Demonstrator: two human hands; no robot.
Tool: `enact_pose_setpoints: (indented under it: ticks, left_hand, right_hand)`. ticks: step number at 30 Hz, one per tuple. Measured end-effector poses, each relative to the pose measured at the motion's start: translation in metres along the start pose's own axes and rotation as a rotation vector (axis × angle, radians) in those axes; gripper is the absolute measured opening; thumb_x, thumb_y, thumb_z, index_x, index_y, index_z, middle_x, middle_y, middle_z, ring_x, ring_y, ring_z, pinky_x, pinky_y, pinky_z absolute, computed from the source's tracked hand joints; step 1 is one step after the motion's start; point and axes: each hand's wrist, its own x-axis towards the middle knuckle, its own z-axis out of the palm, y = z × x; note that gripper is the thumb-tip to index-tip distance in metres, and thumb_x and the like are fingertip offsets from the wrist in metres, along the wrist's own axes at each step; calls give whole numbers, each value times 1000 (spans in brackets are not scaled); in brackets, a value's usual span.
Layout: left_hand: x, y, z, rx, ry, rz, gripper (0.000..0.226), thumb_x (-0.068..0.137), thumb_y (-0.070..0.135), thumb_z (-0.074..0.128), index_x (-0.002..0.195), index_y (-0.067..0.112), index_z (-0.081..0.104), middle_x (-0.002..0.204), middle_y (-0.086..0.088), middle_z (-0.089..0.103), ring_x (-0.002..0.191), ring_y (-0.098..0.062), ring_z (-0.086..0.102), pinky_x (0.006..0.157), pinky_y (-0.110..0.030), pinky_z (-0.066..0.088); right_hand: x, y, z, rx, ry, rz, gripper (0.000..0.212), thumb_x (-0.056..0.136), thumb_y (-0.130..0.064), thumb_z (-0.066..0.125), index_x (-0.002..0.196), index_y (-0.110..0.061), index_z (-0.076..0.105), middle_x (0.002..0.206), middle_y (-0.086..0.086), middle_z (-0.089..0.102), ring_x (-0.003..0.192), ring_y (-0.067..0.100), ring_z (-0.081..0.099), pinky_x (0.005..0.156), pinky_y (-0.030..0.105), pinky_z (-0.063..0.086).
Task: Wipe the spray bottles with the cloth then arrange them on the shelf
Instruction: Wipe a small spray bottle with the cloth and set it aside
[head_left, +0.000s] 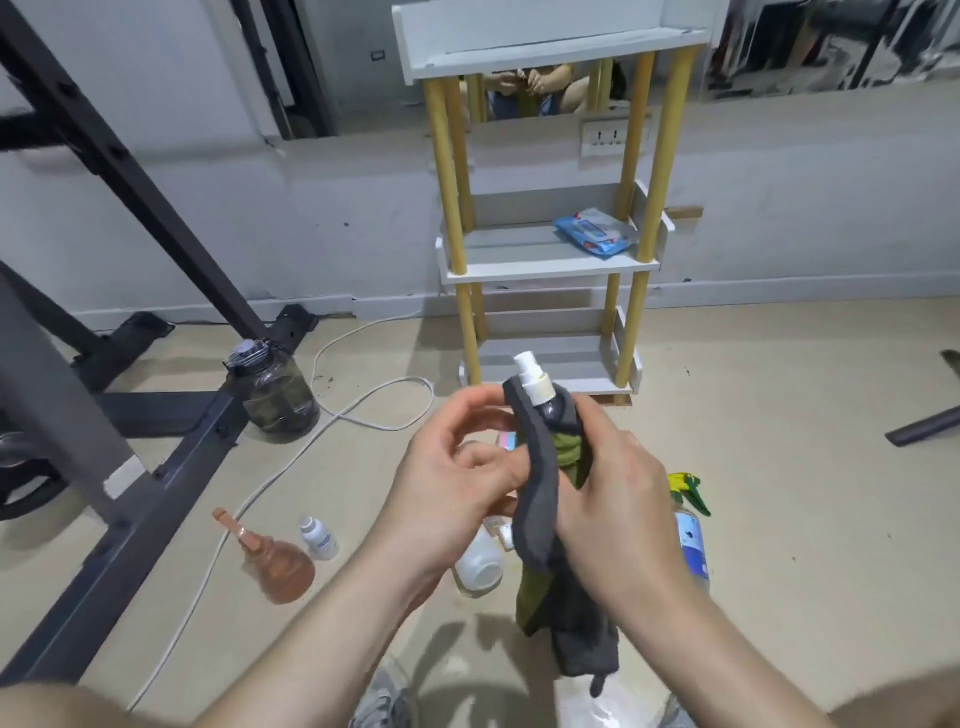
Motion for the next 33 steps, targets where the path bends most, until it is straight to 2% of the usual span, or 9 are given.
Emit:
enact_pose_setpoints:
  ticks: [7, 10, 12, 15, 18, 23, 27, 30, 33]
  left_hand:
    - [-2, -6, 5, -111, 178, -10, 36, 82, 46, 61, 84, 12, 70, 78, -5, 71, 71, -14, 64, 63, -23, 50]
    - [0, -4, 3, -200, 158, -25, 40, 86, 43, 52, 93, 9, 71, 87, -15, 74, 77, -22, 70, 66, -27, 55]
    - [1, -3, 0, -199, 125, -35, 38, 90, 43, 55, 96, 10, 73, 95, -20, 74, 86, -30, 72, 76, -36, 59]
    - [6, -4, -4, -180, 50, -33, 27, 86, 36, 64, 94, 14, 76, 99, -15, 74, 92, -27, 69, 86, -39, 55]
    - [11, -1, -3, -96, 98, 39, 13, 76, 26, 77, 83, 15, 75, 82, -4, 72, 75, -12, 65, 69, -24, 53]
    - [16, 0, 1, -100, 289, -44, 30, 97, 27, 57, 77, 8, 69, 68, -1, 68, 62, -9, 61, 60, -19, 50]
    - [20, -7, -16, -15, 166, 9, 43, 96, 46, 52, 86, 12, 76, 90, -9, 75, 85, -18, 69, 84, -35, 53]
    - [20, -5, -25, -127, 9, -8, 46, 92, 46, 50, 90, 7, 73, 91, -12, 73, 87, -22, 69, 80, -31, 54]
    - [17, 0, -29, -240, -86, -64, 48, 94, 41, 48, 98, -1, 70, 97, -16, 73, 89, -22, 70, 80, -31, 57]
  right_hand:
    - [-14, -12, 13, -109, -60, -247, 65, 81, -22, 44, 145, -12, 42, 108, -10, 61, 99, 14, 47, 82, 31, 37]
    - [-16, -8, 7, 103, -235, -3, 61, 95, -35, 49, 152, -27, 32, 124, -23, 52, 118, 3, 48, 98, 16, 34]
    - [-14, -2, 2, 352, -394, 217, 47, 96, -34, 59, 142, -34, 47, 126, -18, 63, 117, 4, 57, 103, 29, 44]
    - [-10, 4, 1, 550, -389, 190, 21, 93, -20, 65, 107, -36, 68, 95, -12, 74, 92, 10, 68, 84, 36, 56]
    - [-15, 7, 6, 243, -214, 19, 24, 82, -27, 61, 87, -50, 56, 72, -22, 62, 71, 2, 55, 61, 15, 43]
    - [-20, 15, 24, -241, -18, -200, 24, 75, -27, 56, 96, -19, 64, 71, -9, 53, 68, 20, 51, 65, 31, 34]
    - [-7, 11, 4, 278, -371, 59, 27, 88, -24, 64, 112, -37, 68, 84, -11, 70, 79, 12, 61, 73, 26, 51]
    - [3, 14, -8, 764, -573, 234, 21, 93, -17, 66, 112, -21, 73, 104, -2, 76, 102, 18, 70, 89, 30, 56]
    - [-2, 21, -4, 1219, -713, 479, 27, 90, -19, 66, 109, 0, 71, 106, 19, 72, 97, 29, 70, 85, 33, 56]
